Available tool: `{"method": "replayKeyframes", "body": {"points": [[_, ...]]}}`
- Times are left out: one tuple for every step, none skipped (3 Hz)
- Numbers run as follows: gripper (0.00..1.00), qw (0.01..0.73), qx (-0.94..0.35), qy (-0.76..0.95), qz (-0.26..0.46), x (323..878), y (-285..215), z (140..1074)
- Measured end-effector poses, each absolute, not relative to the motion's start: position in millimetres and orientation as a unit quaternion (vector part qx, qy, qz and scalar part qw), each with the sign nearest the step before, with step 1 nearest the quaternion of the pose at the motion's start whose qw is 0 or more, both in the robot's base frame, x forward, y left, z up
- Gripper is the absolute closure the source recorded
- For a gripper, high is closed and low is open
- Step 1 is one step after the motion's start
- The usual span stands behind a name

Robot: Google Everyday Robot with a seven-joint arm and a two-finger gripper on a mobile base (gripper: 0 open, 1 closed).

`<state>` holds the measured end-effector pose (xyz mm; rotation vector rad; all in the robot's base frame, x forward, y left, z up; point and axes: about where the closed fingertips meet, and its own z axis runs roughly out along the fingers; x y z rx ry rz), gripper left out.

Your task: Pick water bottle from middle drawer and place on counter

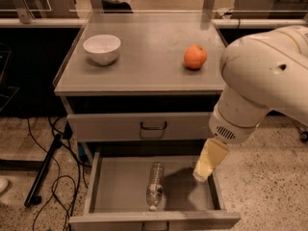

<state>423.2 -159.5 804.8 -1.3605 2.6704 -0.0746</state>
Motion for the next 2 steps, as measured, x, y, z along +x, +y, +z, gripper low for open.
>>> {"method": "replayKeyframes", "body": {"points": [[0.0,0.07,-0.449,0.891,-0.024,423.5,-159.1,801.6],[0.0,0.064,-0.446,0.892,-0.018,419.3,-156.2,795.7]]}}
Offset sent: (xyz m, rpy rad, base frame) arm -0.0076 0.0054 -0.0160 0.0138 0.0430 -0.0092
